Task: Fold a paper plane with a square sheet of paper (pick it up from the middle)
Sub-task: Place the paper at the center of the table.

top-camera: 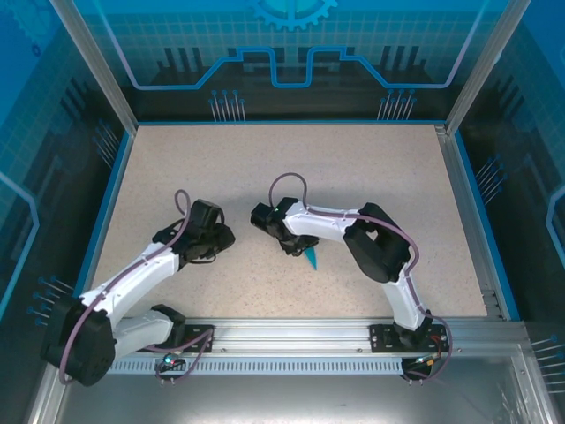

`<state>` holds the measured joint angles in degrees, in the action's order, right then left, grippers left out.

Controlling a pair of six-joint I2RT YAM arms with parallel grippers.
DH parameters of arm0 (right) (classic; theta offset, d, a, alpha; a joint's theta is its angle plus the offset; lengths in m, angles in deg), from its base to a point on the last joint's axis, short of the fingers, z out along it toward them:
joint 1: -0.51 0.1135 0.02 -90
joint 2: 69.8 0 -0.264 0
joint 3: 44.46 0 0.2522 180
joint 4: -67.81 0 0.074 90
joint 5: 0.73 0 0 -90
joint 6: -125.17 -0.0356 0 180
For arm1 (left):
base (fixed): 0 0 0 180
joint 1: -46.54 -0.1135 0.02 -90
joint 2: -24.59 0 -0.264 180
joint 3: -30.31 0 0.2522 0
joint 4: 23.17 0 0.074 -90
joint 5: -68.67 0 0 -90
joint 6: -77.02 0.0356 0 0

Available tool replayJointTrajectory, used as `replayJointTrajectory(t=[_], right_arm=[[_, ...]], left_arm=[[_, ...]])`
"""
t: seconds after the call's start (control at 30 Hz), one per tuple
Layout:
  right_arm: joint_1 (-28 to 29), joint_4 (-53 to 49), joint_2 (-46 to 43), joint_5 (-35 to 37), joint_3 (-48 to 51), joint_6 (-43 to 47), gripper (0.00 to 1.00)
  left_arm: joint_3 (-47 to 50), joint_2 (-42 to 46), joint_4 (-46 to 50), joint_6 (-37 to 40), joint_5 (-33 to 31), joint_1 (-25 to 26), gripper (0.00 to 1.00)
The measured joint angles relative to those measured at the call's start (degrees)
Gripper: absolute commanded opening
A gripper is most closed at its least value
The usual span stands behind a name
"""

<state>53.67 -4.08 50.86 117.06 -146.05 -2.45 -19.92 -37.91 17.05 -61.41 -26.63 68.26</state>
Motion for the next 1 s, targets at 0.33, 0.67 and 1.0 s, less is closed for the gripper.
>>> replayJointTrajectory(t=[0.33, 0.67, 1.0], right_arm=[[0.04, 8.74, -4.74, -15.41, 2.32, 1.4, 0.84], [-5.29, 21.44, -24.74, -26.75, 12.41, 4.02, 0.77], [-18.4, 40.11, -30.53, -44.13, 29.18, 5.68, 0.43]], left_arm=[[1.07, 1.03, 0.28, -1.16, 0.04, -0.61, 0.34], [1.05, -2.54, -1.49, -0.72, 3.23, -0.61, 0.35], [-1.29, -10.91, -5.42, 0.52, 11.63, -0.63, 0.36]])
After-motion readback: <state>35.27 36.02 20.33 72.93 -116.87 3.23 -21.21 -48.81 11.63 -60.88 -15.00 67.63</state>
